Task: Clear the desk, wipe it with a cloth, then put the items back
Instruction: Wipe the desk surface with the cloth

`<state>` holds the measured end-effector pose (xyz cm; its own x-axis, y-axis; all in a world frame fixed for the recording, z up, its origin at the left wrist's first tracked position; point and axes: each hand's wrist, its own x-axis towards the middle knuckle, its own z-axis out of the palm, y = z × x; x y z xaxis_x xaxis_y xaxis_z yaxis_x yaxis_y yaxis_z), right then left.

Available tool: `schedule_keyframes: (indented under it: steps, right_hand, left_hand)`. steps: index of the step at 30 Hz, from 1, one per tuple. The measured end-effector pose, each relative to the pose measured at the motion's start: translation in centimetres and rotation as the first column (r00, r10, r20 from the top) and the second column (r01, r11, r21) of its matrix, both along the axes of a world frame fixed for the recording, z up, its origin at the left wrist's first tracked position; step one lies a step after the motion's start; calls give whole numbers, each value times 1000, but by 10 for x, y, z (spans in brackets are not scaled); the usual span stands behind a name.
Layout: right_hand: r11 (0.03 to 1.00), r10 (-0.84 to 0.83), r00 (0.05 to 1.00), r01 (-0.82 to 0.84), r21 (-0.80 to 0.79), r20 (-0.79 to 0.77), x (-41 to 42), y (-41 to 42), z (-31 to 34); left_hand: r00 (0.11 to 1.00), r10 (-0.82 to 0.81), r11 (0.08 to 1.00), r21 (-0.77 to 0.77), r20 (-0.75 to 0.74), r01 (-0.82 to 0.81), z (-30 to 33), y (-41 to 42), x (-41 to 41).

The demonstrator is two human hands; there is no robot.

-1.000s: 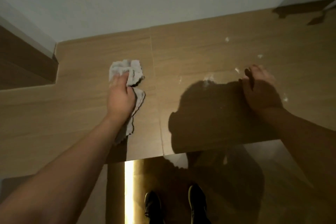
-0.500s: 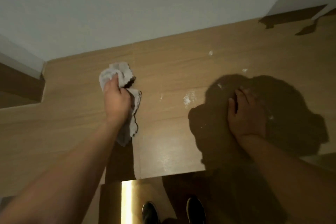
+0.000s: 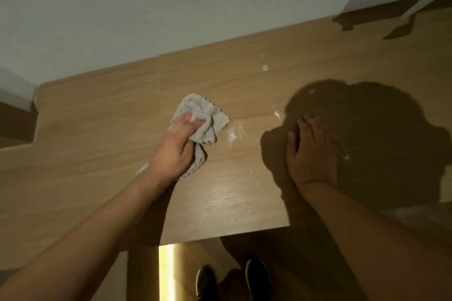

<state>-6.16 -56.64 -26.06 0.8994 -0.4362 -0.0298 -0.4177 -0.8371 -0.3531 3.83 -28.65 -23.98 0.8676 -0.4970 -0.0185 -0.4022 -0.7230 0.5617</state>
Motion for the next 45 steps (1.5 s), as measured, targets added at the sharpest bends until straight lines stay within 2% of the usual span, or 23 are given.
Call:
schedule_keyframes:
  steps: [2,5,10,13,19,21,22,24,26,27,29,31,34,37,39,40,42,44,45]
  right_hand:
    - [1000,2,1000,-2,1,-4,0,-1,0]
    - [1000,-8,999,8,3,37,0,0,-4]
    - [1000,-7,997,8,-12,71,1,-1,-10]
    - [1000,-13,998,14,-16,63,0,2,-6]
    - [1000,2,1000,-2,-7,22,1,1,-1]
    - [1000,4,1000,-4,0,29,1,1,-1]
    - [1000,8,1000,-8,-4,30,1,1,-1]
    - [1000,7,1000,-7,-23,29,1,1,-4]
    - [999,1,999,2,-53,46,1,0,-7]
    - [998,-1,998,5,-66,58,1,0,-8]
    - [997,1,997,5,-78,76,2,-1,-10]
    - [996,11,995,-2,-88,100,2,-1,-10]
    - [995,21,994,-11,-99,104,0,0,-8]
    - [996,36,996,-30,-81,77,1,0,-5]
    - [998,36,997,-32,-63,74,1,0,-3]
    - [998,33,997,-29,-59,72,0,0,-3]
    - [998,33,997,-29,-64,70,0,0,-3]
    - [998,32,996,-28,-49,88,0,0,-4]
    - [999,27,995,-23,-39,100,0,0,-4]
  left_hand:
    - [999,49,997,-55,22,-48,4,-5,33]
    - [968,248,968,-49,42,-246,1,-25,102]
    - [983,159,986,42,97,-164,-7,-37,136]
    - [989,124,991,47,74,-128,-3,-32,81]
    - [981,-190,981,-26,-21,190,4,-20,-102]
    - [958,-281,960,-26,-57,280,4,-14,-127]
    - [961,-273,962,-33,-46,271,2,-10,-119]
    - [998,-64,997,-45,13,64,-1,-6,-77]
    - [977,201,980,-7,72,-201,-5,-9,-20]
    - [959,272,961,23,83,-275,-7,-13,3]
    - [953,285,955,51,106,-292,-10,-23,22]
    - [973,208,976,46,104,-214,-9,-22,4]
    - [998,-25,999,22,59,24,-9,-8,-78]
    - [953,-302,953,-43,3,301,-5,0,-176]
    - [914,-405,908,-116,-6,402,-3,6,-192]
    - [934,-357,922,-159,8,354,-1,5,-176]
    - [997,-53,969,-239,58,65,7,-8,-117]
    - [959,265,940,-248,98,-234,10,-25,-33]
    - [939,328,928,-220,98,-301,8,-36,14]
